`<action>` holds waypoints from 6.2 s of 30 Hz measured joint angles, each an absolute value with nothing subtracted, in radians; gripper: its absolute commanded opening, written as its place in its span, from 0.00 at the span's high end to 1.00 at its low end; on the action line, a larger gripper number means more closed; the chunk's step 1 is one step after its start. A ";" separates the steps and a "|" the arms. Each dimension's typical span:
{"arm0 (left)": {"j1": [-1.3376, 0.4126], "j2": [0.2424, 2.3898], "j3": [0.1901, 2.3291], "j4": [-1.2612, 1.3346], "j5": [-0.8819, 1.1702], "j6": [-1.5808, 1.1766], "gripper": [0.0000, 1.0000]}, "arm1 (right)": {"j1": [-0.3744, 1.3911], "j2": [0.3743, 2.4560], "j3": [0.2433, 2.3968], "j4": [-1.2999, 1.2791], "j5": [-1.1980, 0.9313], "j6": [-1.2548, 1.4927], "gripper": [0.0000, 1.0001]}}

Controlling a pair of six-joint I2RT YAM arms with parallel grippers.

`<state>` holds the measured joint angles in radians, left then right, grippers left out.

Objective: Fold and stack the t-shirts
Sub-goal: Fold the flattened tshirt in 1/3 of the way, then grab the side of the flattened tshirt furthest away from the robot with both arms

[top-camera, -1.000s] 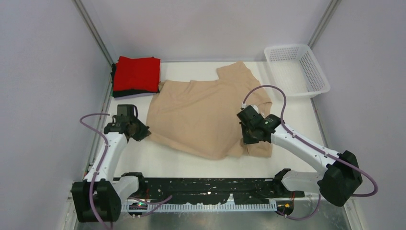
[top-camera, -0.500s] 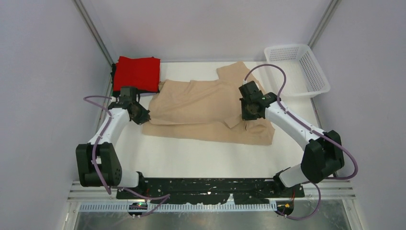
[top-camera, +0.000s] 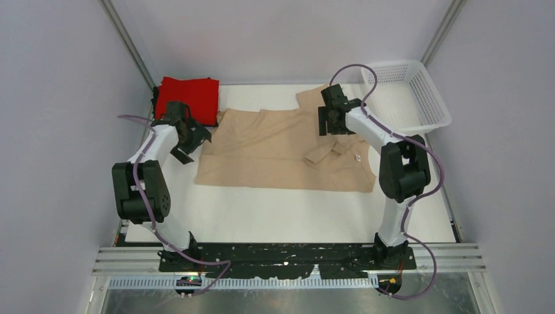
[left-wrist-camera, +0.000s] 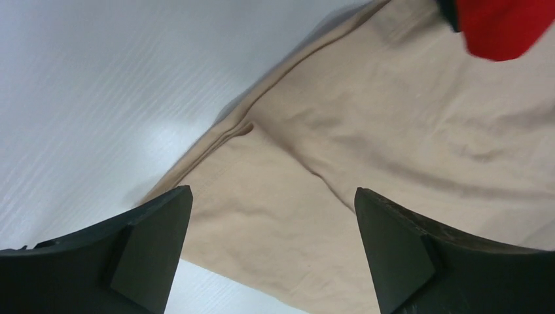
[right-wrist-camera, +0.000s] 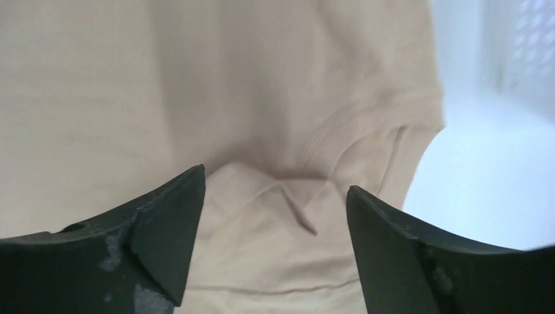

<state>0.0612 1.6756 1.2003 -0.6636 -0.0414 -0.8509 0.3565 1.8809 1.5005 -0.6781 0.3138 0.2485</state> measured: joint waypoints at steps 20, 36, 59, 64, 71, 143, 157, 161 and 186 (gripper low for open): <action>-0.104 1.477 0.929 -0.582 0.170 -0.720 0.00 | 0.367 1.522 0.894 -0.287 -0.096 0.345 0.05; -0.103 1.478 0.923 -0.553 0.163 -0.715 0.01 | 0.367 2.035 1.462 -0.178 -0.051 0.369 0.05; -0.156 1.804 1.160 -0.516 0.185 -0.704 0.00 | 0.489 1.666 0.944 -0.324 0.151 0.422 0.05; -0.171 1.724 1.052 -0.475 0.191 -0.699 0.00 | 0.502 1.600 0.869 -0.336 0.181 0.439 0.05; -0.228 1.541 0.836 -0.411 0.205 -0.720 0.00 | 0.505 1.439 0.730 -0.430 0.183 0.477 0.04; -0.042 1.989 1.421 -0.479 0.059 -0.725 0.00 | 0.421 1.203 0.643 -0.352 0.158 0.377 0.05; -0.051 1.989 1.435 -0.553 0.063 -0.737 0.01 | 0.201 1.380 0.678 -0.352 0.016 0.440 0.05; -0.063 1.989 1.438 -0.562 0.064 -0.752 0.00 | 0.159 1.381 0.681 -0.361 0.019 0.437 0.05; -0.141 2.104 1.575 -0.656 0.083 -0.769 0.51 | 0.107 1.356 0.675 -0.469 0.121 0.385 0.05</action>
